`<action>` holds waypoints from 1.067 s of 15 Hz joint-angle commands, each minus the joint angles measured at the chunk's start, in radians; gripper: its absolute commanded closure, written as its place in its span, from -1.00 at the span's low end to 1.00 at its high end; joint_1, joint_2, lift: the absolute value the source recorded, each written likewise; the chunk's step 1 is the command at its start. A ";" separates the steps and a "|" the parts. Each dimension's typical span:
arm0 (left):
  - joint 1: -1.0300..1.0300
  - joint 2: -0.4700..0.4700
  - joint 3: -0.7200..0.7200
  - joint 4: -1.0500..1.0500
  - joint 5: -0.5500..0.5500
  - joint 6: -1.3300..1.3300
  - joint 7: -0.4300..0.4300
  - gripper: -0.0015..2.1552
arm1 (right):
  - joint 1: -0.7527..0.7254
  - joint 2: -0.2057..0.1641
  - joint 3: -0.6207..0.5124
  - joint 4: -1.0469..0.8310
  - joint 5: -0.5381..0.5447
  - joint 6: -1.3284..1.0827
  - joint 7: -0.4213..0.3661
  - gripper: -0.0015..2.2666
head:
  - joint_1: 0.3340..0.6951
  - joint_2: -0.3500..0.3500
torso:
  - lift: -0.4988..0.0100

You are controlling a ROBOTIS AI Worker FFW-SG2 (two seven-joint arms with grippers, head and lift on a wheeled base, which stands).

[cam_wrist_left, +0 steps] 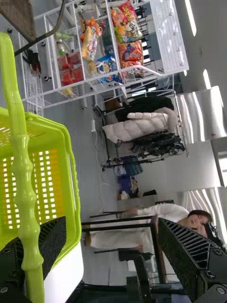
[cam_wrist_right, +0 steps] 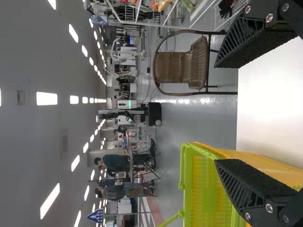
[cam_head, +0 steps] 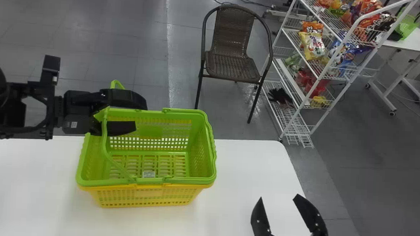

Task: Grasp handle with right gripper to insert into left gripper then lift and swing left to center

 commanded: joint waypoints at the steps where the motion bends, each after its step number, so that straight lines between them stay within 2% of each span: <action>1: -0.016 -0.009 -0.013 0.002 -0.014 -0.014 0.008 -0.92 | -0.007 -0.002 -0.011 -0.005 -0.011 0.001 0.003 -0.91 | 1.00 -0.75 | 0.96; 10: -0.011 -0.024 -0.016 0.019 -0.028 -0.078 0.018 -0.92 | -0.075 -0.005 -0.011 0.029 0.002 0.066 0.004 -0.92 | 1.00 -0.79 | 0.96; 13: -0.002 -0.033 -0.014 0.015 -0.023 -0.075 0.014 -0.92 | -0.118 -0.020 -0.003 0.052 0.009 0.087 0.009 -0.89 | 1.00 -0.79 | 0.96; 14: -0.002 -0.035 -0.016 0.013 -0.023 -0.075 0.014 -0.91 | -0.127 -0.026 0.001 0.053 0.023 0.109 0.013 -0.75 | 1.00 -0.79 | 0.96; 15: -0.002 -0.035 -0.017 0.012 -0.023 -0.075 0.016 -0.91 | -0.138 -0.026 0.006 0.053 0.034 0.133 0.013 -0.43 | 1.00 -0.79 | 0.96; 16: -0.004 -0.033 -0.019 0.009 -0.025 -0.075 0.018 -0.91 | -0.148 -0.026 0.006 0.055 0.032 0.155 0.012 -0.03 | 1.00 -0.78 | 0.96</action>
